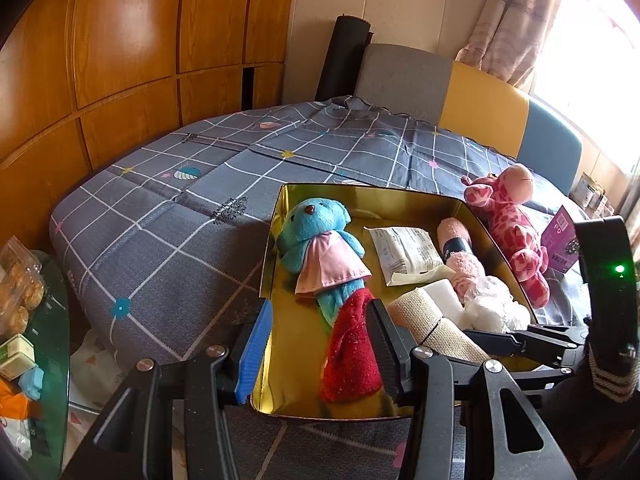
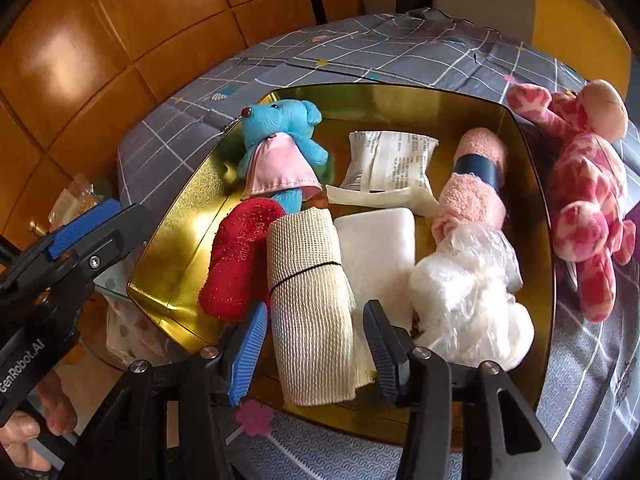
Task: Organize soft objects
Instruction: 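Carry the bandage roll into the gold tray and open the right tool, then move both tools back toward the white glove and tissue pack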
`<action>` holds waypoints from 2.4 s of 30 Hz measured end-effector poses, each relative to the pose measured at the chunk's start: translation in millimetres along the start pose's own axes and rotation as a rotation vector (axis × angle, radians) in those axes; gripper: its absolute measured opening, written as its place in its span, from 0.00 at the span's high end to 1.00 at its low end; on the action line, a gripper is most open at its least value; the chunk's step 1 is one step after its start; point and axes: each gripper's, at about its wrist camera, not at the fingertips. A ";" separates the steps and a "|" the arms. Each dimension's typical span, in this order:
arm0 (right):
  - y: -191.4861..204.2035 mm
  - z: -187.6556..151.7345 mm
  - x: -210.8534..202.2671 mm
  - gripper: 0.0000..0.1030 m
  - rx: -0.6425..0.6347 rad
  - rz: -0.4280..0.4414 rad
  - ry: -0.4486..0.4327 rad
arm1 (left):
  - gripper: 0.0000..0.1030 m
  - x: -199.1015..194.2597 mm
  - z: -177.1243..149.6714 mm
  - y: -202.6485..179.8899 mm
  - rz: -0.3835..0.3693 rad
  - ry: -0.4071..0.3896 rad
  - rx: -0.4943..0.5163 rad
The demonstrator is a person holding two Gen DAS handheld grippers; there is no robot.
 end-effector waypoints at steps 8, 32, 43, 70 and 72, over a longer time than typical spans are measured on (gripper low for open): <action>-4.5 -4.8 -23.1 0.51 0.032 -0.005 -0.061 | 0.52 -2.9 0.3 -4.5 -0.005 -0.004 0.011; -97.6 -73.9 -128.8 0.51 0.199 -0.241 -0.229 | 0.52 -19.9 5.4 -57.0 -0.082 -0.031 0.141; -184.9 -156.5 -210.4 0.51 0.422 -0.476 -0.235 | 0.52 -19.2 8.1 -137.3 -0.212 -0.027 0.331; -269.1 -312.6 -315.4 0.51 0.828 -0.753 -0.237 | 0.51 -21.8 -71.5 -417.0 -0.664 0.215 0.771; -272.9 -320.7 -320.7 0.51 0.862 -0.758 -0.252 | 0.49 -24.3 -80.9 -437.6 -0.684 0.230 0.801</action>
Point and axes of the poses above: each gripper's, at about its wrist camera, not at the fingertips, and x roughly the way its jaws point, y to its left, z to its top, and after that the axes turned 2 degrees about z, right-handed
